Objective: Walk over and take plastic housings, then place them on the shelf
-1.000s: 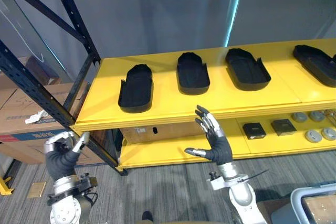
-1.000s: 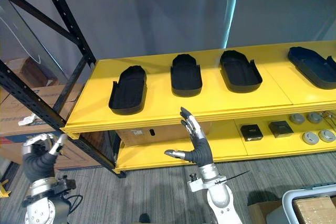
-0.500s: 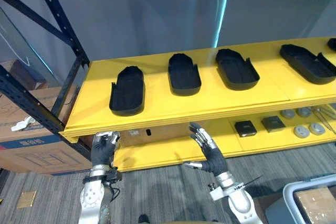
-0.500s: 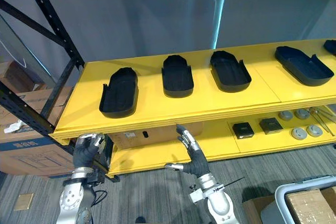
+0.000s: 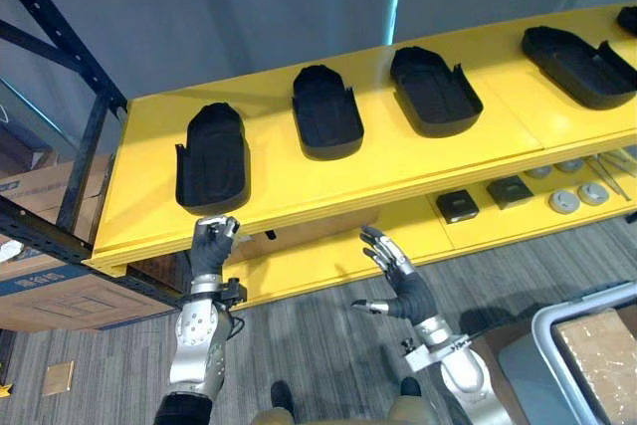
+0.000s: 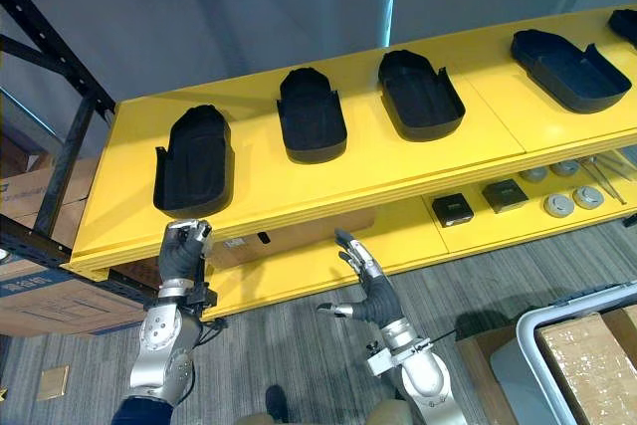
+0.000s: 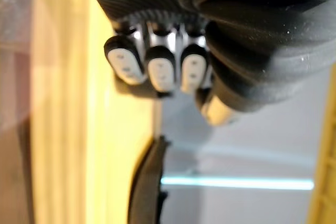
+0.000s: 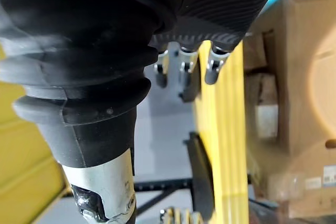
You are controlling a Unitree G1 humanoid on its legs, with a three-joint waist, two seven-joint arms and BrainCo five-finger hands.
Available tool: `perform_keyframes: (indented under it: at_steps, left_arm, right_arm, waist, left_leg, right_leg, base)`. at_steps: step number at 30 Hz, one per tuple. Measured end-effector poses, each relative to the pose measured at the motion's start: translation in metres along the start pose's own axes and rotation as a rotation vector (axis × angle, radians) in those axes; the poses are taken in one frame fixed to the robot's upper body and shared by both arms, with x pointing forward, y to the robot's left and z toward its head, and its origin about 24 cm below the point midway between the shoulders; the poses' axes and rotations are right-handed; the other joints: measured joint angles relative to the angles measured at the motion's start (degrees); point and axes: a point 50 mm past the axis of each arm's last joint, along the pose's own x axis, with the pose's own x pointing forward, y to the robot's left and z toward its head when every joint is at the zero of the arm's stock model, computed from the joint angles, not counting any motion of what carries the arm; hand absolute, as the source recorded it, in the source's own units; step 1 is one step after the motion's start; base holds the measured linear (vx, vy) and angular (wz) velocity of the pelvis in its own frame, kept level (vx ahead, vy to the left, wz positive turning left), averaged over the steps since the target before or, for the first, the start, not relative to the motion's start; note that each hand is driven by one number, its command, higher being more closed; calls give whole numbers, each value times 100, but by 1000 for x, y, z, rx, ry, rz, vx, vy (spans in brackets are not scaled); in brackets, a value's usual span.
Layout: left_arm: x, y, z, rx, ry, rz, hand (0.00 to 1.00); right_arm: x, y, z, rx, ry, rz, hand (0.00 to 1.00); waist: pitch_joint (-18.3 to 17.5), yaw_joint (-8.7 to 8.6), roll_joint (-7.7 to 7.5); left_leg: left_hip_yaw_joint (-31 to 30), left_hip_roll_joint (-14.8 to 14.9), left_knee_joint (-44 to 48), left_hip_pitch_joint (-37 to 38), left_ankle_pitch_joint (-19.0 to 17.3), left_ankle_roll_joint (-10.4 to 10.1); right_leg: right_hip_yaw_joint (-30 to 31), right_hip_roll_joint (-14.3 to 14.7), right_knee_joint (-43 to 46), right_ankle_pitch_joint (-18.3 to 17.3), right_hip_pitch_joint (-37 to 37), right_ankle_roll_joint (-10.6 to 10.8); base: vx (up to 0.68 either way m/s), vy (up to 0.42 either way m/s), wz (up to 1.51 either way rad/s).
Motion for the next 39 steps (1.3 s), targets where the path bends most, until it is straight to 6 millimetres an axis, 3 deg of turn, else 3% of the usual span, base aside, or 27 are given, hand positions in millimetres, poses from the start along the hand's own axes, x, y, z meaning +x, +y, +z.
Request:
perform_keyframes:
  at_steps: [5,10,18,25,29,39]
  left_arm:
    - [6,7,4,-1,-15,72,100]
    - [16,13,13,1,-48,140,100]
    - [22,26,-4,43,75,197,100]
    - [42,34,0,73,76,221,100]
    - [43,38,-1,84,63,228,100]
    - [51,49,9,38,-14,265,100]
  right_arm:
    - [-1,-2,2,21,6,-4,0]
    - [-2,-6,3,21,7,-24,0]
    - [-2,-9,4,16,4,-43,0]
    - [-1,-13,5,9,-2,-66,0]
    - [-1,-15,5,-4,9,-60,0]
    - [0,-17,12,-23,-8,-49,0]
  waist:
    - [37,-121,32]
    - [327,-168,83]
    - [495,-176,120]
    - [663,-194,148]
    - [735,-186,140]
    - [810,-254,126]
  left_leg:
    - [28,-19,1,11,0,4]
    - [46,-80,1,78,-60,91]
    - [51,-104,114,-19,-59,92]
    - [72,-102,155,-15,-113,114]
    - [163,-95,325,-49,-260,75]
    - [211,-69,321,-308,-213,-50]
  right_leg:
    - [78,-18,108,-56,-80,4]
    - [109,-93,295,-213,-147,-16]
    - [132,-128,443,-192,-251,30]
    - [140,-155,622,-354,-343,23]
    - [260,-168,681,-365,-399,2]
    - [407,-130,852,-310,-823,2]
  base:
    - [1,6,-5]
    - [-37,14,-1]
    - [17,0,-1]
    - [-16,1,0]
    - [-37,17,-12]
    - [-27,0,-4]
